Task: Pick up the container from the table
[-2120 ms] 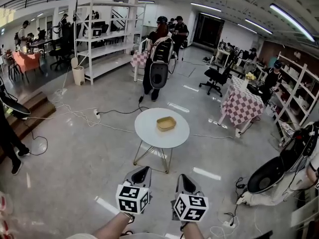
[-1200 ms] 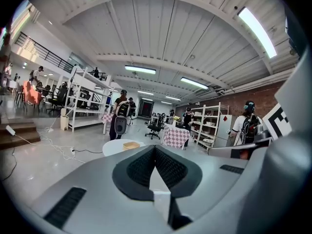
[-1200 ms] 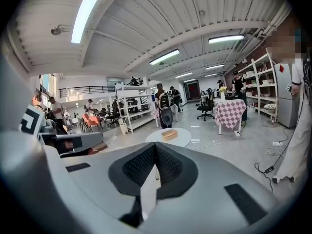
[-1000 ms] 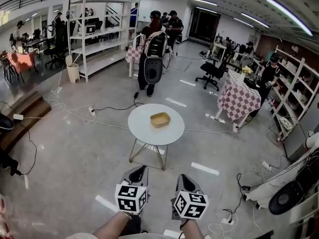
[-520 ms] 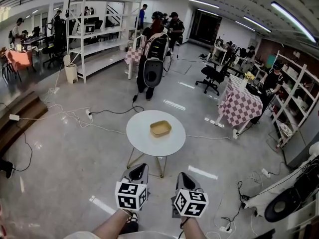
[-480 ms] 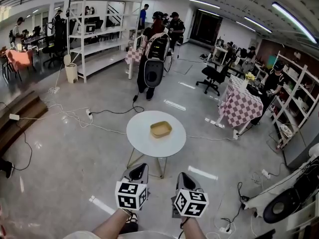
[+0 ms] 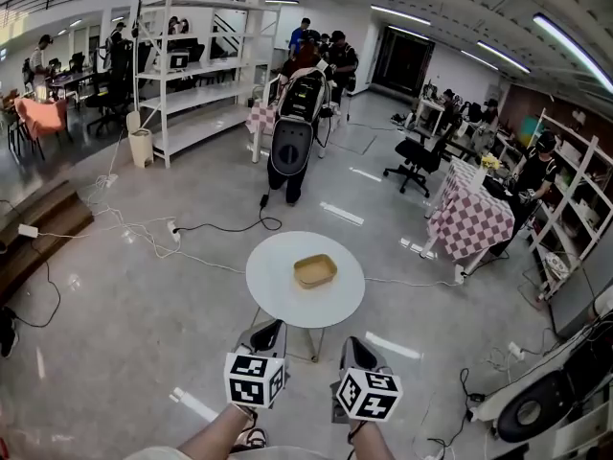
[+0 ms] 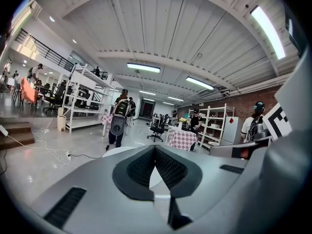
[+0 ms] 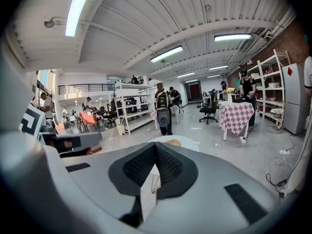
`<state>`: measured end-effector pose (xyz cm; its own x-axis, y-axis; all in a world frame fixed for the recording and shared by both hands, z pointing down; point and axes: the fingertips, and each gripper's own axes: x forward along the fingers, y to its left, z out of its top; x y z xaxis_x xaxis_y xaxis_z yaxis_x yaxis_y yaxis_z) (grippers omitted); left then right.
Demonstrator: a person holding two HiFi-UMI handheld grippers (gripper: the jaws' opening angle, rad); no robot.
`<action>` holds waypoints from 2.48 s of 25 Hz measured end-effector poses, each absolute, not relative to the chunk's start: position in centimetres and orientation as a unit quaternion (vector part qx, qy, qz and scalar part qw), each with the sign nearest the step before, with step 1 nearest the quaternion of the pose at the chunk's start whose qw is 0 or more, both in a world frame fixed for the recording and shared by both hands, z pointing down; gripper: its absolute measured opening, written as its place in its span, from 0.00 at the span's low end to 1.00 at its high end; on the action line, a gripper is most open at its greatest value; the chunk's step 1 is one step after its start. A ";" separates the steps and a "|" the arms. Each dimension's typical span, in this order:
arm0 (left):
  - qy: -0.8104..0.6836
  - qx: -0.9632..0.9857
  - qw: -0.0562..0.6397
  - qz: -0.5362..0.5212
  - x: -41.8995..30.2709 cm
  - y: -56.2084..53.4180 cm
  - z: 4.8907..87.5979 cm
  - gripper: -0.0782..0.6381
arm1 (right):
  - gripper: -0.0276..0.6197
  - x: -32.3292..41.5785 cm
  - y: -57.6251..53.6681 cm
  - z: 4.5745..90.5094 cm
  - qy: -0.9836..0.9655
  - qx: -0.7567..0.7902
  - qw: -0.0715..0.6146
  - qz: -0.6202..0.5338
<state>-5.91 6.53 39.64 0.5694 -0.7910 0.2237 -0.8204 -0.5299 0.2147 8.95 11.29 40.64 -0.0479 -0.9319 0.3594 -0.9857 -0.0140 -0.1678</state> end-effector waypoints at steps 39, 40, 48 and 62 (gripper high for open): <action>-0.438 0.878 0.175 0.073 -7.5 0.2 42.2 0.13 | 0.08 7.9 5.5 43.1 -0.680 0.696 0.094 0.211; -0.437 0.879 0.177 0.076 -7.4 0.4 42.5 0.13 | 0.08 8.0 5.6 43.3 -0.679 0.697 0.095 0.212; -0.434 0.880 0.173 0.083 -6.2 -1.1 42.4 0.13 | 0.08 10.0 3.7 42.5 -0.671 0.709 0.081 0.202; -0.446 0.873 0.179 0.082 -4.8 -6.3 43.3 0.13 | 0.08 11.8 -0.9 43.1 -0.672 0.708 0.083 0.201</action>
<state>-4.78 -6.27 43.31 0.5892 -0.7493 0.3023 -0.8078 -0.5382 0.2402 11.77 -0.94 43.08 0.0155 -0.9180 0.3962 -0.9847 -0.0827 -0.1532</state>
